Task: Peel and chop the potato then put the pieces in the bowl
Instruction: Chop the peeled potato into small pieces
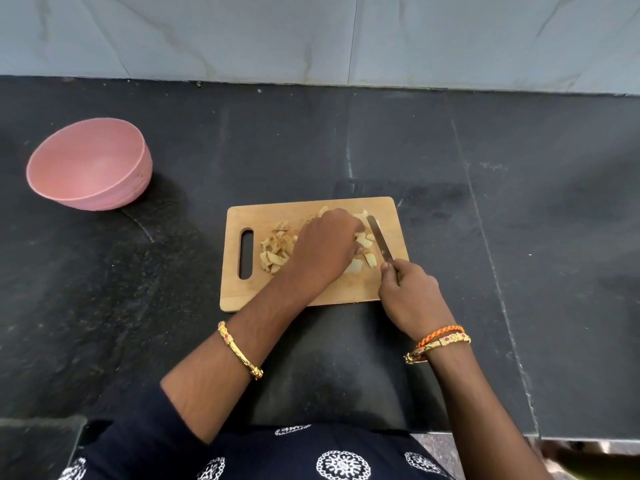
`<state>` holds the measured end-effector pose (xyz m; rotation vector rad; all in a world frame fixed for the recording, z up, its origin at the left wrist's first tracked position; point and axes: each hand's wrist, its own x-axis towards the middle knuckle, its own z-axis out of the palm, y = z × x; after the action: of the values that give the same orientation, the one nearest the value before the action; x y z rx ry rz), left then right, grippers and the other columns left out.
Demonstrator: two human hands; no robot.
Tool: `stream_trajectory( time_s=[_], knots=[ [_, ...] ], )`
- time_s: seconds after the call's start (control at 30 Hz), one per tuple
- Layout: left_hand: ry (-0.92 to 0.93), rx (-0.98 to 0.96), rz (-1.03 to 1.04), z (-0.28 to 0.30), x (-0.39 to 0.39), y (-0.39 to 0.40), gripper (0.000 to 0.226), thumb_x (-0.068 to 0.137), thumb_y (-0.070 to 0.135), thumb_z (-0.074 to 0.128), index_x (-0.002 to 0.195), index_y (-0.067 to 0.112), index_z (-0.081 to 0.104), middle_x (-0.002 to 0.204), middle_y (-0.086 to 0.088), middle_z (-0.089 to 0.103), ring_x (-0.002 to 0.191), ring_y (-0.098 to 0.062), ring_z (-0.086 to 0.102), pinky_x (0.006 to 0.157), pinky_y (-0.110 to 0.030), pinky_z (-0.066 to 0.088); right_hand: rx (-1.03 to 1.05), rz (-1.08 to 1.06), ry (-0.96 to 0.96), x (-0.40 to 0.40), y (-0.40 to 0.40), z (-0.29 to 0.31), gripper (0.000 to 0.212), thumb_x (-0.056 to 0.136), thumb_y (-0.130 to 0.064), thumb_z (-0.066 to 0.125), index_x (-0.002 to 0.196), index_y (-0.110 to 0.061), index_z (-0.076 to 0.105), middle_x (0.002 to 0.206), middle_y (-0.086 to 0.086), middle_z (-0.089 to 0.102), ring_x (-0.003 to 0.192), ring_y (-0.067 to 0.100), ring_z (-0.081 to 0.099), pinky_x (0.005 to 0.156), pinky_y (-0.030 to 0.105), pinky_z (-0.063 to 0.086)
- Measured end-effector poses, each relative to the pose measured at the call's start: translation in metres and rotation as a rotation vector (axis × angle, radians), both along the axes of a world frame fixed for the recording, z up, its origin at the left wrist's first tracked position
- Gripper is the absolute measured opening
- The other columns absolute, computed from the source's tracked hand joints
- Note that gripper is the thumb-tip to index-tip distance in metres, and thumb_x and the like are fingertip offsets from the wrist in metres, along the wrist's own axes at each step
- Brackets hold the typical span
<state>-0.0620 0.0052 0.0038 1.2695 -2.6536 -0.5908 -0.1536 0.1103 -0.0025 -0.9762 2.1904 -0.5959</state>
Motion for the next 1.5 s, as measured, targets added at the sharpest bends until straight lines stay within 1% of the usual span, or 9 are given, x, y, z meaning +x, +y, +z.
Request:
stream_trajectory(
  time_s=[0.13,0.3,0.4,0.63,0.83,1.0,1.13,1.3,1.5],
  knots=[
    [0.123,0.057,0.177,-0.005,0.003,0.013,0.025,0.083,0.026,0.068,0.105,0.013,0.07,0.092,-0.003,0.068,0.086,-0.021,0.061,0.076,-0.034,0.05,-0.013,0.001,0.017,0.008,0.005,0.001,0.033,0.099,-0.033,0.035,0.09,-0.012,0.059,0.076,0.007,0.061,0.072,0.026,0.06,0.07,0.039,0.052],
    [0.188,0.028,0.281,-0.007,0.008,0.02,0.04,0.081,0.034,0.07,0.118,0.02,0.062,0.101,0.002,0.056,0.087,-0.017,0.057,0.07,-0.03,0.045,-0.031,0.028,0.066,0.014,0.005,0.002,0.032,0.099,-0.033,0.036,0.101,-0.013,0.06,0.082,0.007,0.063,0.072,0.024,0.061,0.072,0.04,0.054],
    [0.192,0.029,0.321,-0.009,0.01,0.021,0.039,0.079,0.039,0.07,0.114,0.022,0.064,0.103,0.005,0.052,0.084,-0.016,0.057,0.071,-0.034,0.049,-0.019,0.056,0.111,0.013,0.002,0.001,0.031,0.099,-0.034,0.035,0.097,-0.015,0.059,0.076,0.005,0.061,0.069,0.023,0.06,0.069,0.038,0.054],
    [0.229,0.07,0.337,-0.01,0.006,0.024,0.028,0.086,0.029,0.065,0.113,0.021,0.066,0.105,0.004,0.057,0.093,-0.014,0.056,0.074,-0.032,0.048,0.031,0.151,0.211,0.009,-0.005,-0.002,0.029,0.098,-0.034,0.033,0.088,-0.016,0.053,0.064,0.002,0.051,0.065,0.025,0.056,0.058,0.032,0.045],
    [0.252,0.075,0.372,-0.01,0.004,0.021,0.02,0.086,0.022,0.065,0.105,0.018,0.069,0.102,0.0,0.065,0.092,-0.018,0.06,0.074,-0.034,0.05,0.034,0.164,0.188,0.008,-0.008,-0.003,0.029,0.099,-0.034,0.034,0.091,-0.016,0.055,0.069,0.005,0.057,0.065,0.024,0.059,0.064,0.039,0.053],
    [0.294,0.096,0.401,-0.007,0.006,0.021,0.016,0.082,0.024,0.07,0.097,0.018,0.072,0.094,0.003,0.07,0.086,-0.015,0.063,0.072,-0.035,0.052,0.019,0.155,0.171,0.01,-0.006,-0.003,0.03,0.099,-0.036,0.033,0.093,-0.017,0.056,0.067,0.003,0.056,0.062,0.022,0.058,0.061,0.035,0.052],
    [0.321,0.1,0.41,-0.008,0.007,0.02,0.02,0.081,0.027,0.072,0.098,0.019,0.072,0.092,0.005,0.072,0.083,-0.011,0.064,0.071,-0.033,0.054,0.014,0.13,0.162,0.01,-0.004,-0.004,0.029,0.099,-0.036,0.034,0.092,-0.017,0.055,0.066,0.003,0.055,0.061,0.022,0.057,0.058,0.035,0.051],
    [0.293,0.094,0.377,-0.009,0.007,0.017,0.021,0.081,0.029,0.072,0.099,0.019,0.072,0.094,0.005,0.071,0.085,-0.013,0.064,0.072,-0.035,0.055,0.063,0.168,0.19,0.007,-0.008,0.0,0.03,0.099,-0.034,0.033,0.095,-0.017,0.056,0.066,0.001,0.054,0.063,0.023,0.058,0.062,0.035,0.052],
    [0.285,0.065,0.386,-0.01,0.005,0.017,0.016,0.082,0.028,0.07,0.095,0.019,0.073,0.093,0.005,0.071,0.085,-0.014,0.064,0.071,-0.034,0.054,0.132,0.205,0.23,0.011,-0.01,0.002,0.027,0.1,-0.035,0.029,0.094,-0.018,0.049,0.068,0.002,0.053,0.066,0.024,0.059,0.063,0.035,0.053]
  ],
)
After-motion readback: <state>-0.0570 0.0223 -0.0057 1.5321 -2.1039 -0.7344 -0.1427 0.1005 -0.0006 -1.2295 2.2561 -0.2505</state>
